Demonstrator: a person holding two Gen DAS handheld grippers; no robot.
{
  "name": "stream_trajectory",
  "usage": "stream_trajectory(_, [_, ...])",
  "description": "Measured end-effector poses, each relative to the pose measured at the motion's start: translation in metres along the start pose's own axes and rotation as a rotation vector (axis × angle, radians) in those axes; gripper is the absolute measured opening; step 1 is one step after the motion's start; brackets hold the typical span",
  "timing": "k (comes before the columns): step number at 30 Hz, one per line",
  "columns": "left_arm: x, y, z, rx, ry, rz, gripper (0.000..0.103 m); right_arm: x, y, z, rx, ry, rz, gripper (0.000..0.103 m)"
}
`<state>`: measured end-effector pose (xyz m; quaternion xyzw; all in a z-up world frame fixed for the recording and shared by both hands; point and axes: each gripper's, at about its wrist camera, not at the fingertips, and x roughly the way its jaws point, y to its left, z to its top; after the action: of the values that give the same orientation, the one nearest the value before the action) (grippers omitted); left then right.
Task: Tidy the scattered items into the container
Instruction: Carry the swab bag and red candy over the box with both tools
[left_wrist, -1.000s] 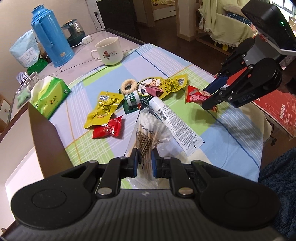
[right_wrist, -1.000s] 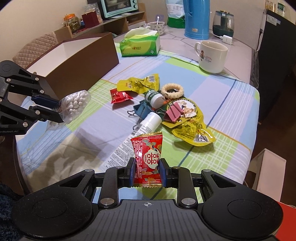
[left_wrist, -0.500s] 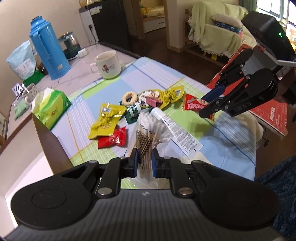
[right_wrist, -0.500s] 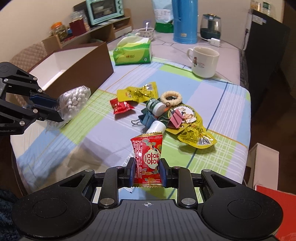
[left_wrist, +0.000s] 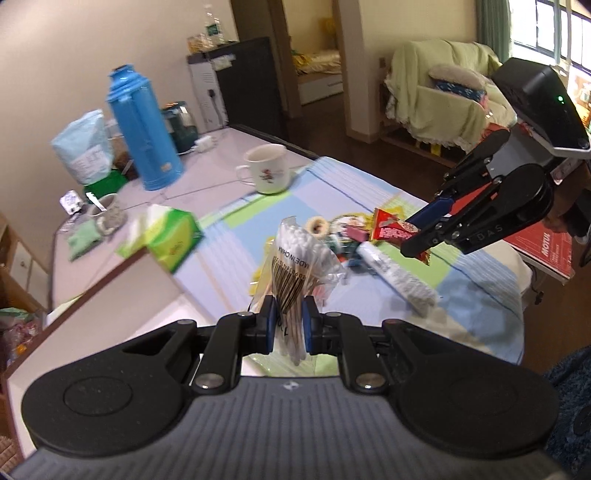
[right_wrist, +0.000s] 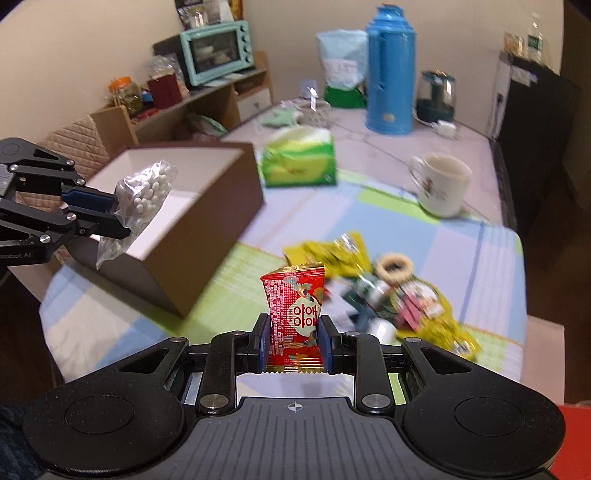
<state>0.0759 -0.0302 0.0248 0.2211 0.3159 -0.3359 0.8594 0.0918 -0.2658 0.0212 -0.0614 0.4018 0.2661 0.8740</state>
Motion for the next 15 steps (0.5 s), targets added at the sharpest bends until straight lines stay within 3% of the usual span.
stream_trajectory(7, [-0.032, 0.049, -0.02, 0.007, 0.014, 0.067, 0.012, 0.013, 0.038, 0.043, -0.073, -0.015, 0.076, 0.026])
stream_trajectory(15, [-0.046, 0.109, -0.048, 0.084, 0.134, 0.175, 0.012, 0.039, 0.082, 0.098, -0.214, -0.012, 0.193, 0.026])
